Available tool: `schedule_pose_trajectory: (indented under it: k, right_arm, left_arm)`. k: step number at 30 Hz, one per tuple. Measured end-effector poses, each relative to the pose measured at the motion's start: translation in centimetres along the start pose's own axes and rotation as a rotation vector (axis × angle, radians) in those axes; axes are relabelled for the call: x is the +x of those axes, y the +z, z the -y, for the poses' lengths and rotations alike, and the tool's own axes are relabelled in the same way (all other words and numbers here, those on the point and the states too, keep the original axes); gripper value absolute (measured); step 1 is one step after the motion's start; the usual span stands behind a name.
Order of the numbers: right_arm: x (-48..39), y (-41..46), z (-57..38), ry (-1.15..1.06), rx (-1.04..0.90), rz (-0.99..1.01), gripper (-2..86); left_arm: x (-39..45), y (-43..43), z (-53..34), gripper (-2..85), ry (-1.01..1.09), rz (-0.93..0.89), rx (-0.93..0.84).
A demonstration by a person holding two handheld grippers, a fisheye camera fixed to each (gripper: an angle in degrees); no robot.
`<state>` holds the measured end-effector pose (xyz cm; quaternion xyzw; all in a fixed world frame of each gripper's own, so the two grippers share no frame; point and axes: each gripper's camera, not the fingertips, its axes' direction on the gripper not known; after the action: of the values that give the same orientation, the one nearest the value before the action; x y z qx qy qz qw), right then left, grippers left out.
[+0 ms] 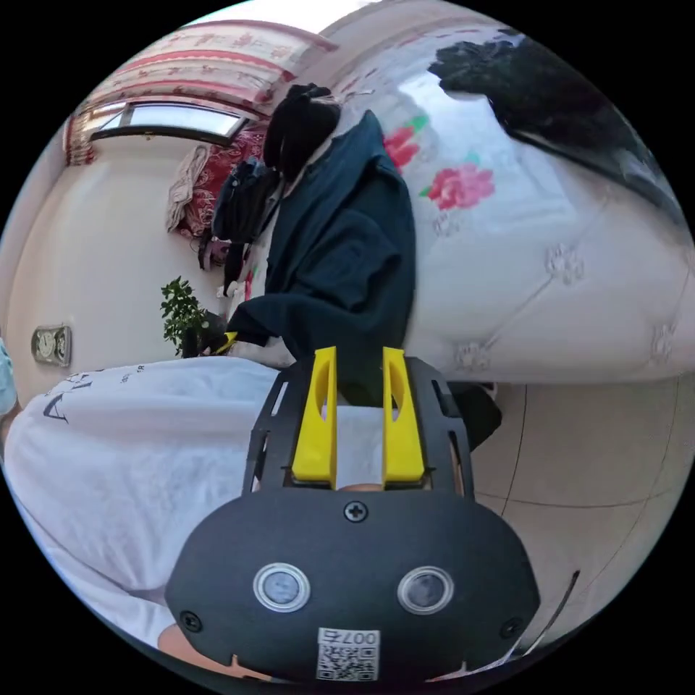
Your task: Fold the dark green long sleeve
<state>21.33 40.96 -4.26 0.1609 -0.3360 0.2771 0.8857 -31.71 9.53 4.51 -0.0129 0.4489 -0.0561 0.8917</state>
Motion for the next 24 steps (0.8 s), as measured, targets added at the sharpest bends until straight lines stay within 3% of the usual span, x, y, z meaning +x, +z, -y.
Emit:
schedule_pose_trajectory:
  k: [6, 8, 13, 24]
  right_arm:
    - [3.3, 8.5, -1.9, 0.087, -0.092, 0.107, 9.4]
    - [2.9, 11.3, -0.6, 0.058, -0.210, 0.072, 7.4]
    - [0.7, 10.8, 0.4, -0.071, -0.235, -0.016, 1.4]
    - [0.9, -0.5, -3.3, -0.037, 0.109, 0.208, -0.1]
  left_arm:
    - [-1.0, -0.5, 1.9, 0.0, -0.032, -0.049, -0.016]
    - [-1.0, -0.5, 2.7, -0.1, -0.027, -0.060, -0.024]
    - [-1.2, -0.7, 3.4, -0.1, -0.019, -0.059, -0.033]
    - [-1.4, -1.7, 2.6, 0.0, -0.043, -0.074, -0.068]
